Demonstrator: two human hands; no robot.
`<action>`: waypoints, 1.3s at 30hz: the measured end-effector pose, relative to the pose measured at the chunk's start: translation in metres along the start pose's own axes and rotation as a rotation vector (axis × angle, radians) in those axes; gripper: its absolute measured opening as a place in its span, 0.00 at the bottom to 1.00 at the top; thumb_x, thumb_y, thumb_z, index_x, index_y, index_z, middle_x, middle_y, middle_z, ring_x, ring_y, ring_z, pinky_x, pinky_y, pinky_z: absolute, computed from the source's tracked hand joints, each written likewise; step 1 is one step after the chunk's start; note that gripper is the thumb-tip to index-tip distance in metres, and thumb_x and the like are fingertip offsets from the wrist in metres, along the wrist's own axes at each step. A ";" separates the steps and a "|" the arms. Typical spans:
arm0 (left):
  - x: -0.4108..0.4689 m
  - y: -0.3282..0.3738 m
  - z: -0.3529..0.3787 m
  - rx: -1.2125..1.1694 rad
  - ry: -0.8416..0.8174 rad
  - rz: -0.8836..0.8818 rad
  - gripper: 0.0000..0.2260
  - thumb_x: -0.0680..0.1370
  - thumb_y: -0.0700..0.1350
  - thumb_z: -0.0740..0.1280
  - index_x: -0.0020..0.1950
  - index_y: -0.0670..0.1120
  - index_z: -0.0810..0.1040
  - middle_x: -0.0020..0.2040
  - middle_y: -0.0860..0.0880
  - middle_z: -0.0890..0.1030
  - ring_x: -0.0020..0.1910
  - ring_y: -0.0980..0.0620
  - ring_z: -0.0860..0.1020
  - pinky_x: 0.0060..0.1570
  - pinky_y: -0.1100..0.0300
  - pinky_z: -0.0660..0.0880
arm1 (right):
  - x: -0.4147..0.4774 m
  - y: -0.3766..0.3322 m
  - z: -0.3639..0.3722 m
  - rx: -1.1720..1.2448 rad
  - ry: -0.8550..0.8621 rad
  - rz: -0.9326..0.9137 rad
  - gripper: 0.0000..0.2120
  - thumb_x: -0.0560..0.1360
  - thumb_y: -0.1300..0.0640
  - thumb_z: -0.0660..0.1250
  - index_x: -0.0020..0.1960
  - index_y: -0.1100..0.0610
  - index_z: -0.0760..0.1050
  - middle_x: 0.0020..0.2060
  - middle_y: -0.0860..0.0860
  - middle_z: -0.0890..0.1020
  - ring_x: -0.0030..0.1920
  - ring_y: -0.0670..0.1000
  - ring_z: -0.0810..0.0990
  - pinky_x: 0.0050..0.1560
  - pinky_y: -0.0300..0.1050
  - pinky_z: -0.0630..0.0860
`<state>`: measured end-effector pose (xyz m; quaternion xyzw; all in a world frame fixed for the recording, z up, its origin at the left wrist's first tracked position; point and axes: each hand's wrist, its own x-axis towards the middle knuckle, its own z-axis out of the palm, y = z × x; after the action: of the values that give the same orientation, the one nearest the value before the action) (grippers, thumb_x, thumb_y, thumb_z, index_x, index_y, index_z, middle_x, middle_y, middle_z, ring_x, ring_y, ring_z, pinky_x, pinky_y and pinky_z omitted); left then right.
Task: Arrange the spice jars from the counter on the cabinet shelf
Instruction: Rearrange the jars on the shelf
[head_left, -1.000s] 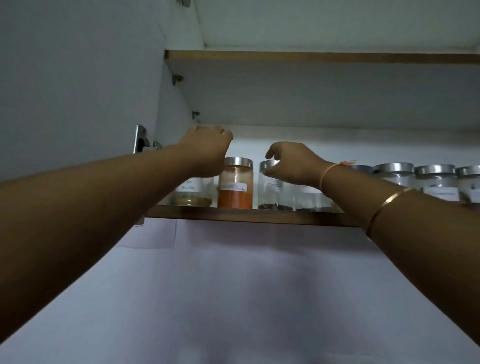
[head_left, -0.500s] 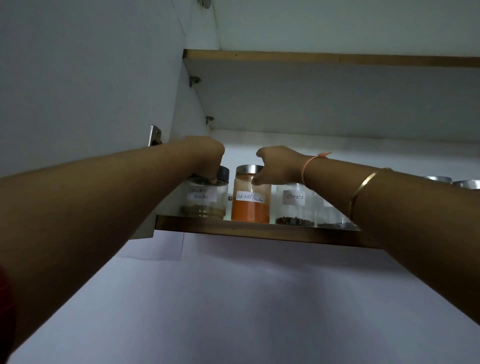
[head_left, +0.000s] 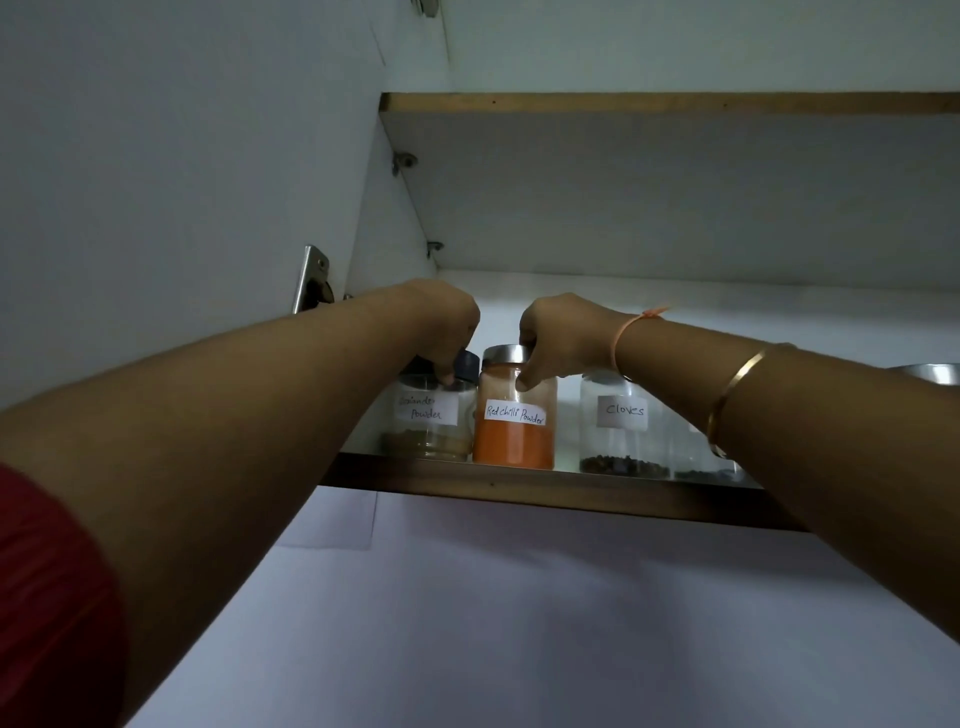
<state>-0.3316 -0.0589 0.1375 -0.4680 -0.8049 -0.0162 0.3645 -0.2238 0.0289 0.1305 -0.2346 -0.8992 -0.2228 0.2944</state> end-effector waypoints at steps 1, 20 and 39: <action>0.002 0.000 0.001 0.005 -0.001 0.002 0.21 0.72 0.47 0.73 0.62 0.43 0.74 0.60 0.44 0.77 0.58 0.46 0.75 0.48 0.59 0.68 | 0.001 0.000 0.001 -0.009 0.007 -0.003 0.22 0.69 0.50 0.74 0.56 0.63 0.77 0.49 0.58 0.83 0.48 0.55 0.82 0.46 0.44 0.76; 0.062 -0.005 0.043 0.148 -0.143 0.064 0.14 0.74 0.41 0.67 0.60 0.42 0.78 0.54 0.44 0.80 0.54 0.45 0.78 0.59 0.50 0.74 | 0.037 0.002 0.032 0.033 -0.285 0.118 0.20 0.75 0.64 0.63 0.66 0.63 0.65 0.52 0.56 0.74 0.45 0.51 0.76 0.33 0.36 0.74; 0.054 0.009 0.047 0.029 -0.183 0.030 0.10 0.79 0.43 0.61 0.56 0.41 0.76 0.39 0.48 0.76 0.46 0.48 0.77 0.53 0.56 0.75 | 0.030 -0.009 0.035 -0.164 -0.182 0.063 0.13 0.79 0.58 0.58 0.62 0.62 0.69 0.45 0.56 0.73 0.46 0.52 0.72 0.42 0.41 0.68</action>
<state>-0.3677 0.0028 0.1326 -0.4744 -0.8278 0.0440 0.2963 -0.2652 0.0496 0.1216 -0.3051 -0.8932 -0.2640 0.1983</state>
